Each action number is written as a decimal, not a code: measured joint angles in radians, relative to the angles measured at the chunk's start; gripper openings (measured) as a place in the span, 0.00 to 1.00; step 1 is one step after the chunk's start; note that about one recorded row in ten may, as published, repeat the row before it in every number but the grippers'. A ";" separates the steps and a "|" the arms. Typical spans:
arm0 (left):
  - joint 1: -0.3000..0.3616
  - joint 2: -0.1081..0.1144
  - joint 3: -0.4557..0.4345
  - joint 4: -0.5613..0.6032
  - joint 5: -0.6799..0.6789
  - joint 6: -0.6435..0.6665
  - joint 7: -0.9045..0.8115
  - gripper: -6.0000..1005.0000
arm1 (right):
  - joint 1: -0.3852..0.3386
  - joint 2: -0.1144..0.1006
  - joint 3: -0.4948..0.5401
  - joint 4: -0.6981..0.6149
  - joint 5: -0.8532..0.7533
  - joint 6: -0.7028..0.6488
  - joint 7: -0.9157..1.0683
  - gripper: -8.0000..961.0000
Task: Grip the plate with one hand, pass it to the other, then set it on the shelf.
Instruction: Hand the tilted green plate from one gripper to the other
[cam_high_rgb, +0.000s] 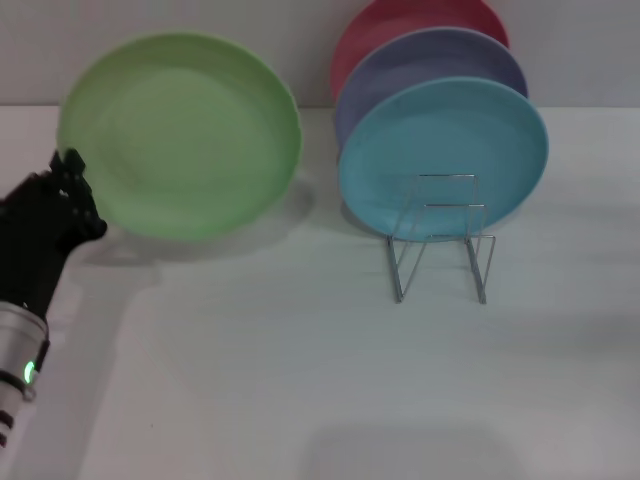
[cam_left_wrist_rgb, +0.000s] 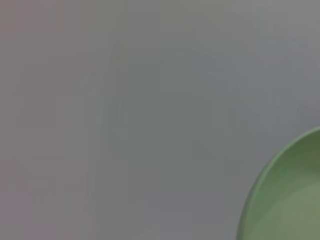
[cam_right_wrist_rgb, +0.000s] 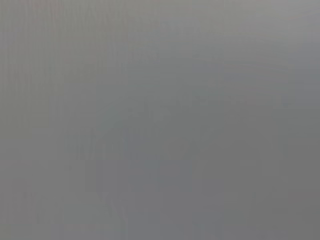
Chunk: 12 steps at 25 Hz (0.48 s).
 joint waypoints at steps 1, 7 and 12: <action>-0.004 -0.005 0.026 -0.034 -0.007 0.026 0.002 0.04 | 0.000 0.000 -0.013 -0.004 0.000 -0.007 0.000 0.58; -0.033 -0.010 0.123 -0.101 -0.111 0.093 0.044 0.04 | -0.025 0.011 -0.106 -0.023 0.000 -0.097 0.009 0.58; -0.055 -0.010 0.263 -0.115 -0.318 0.150 0.186 0.04 | -0.093 0.023 -0.235 0.041 0.000 -0.244 0.010 0.58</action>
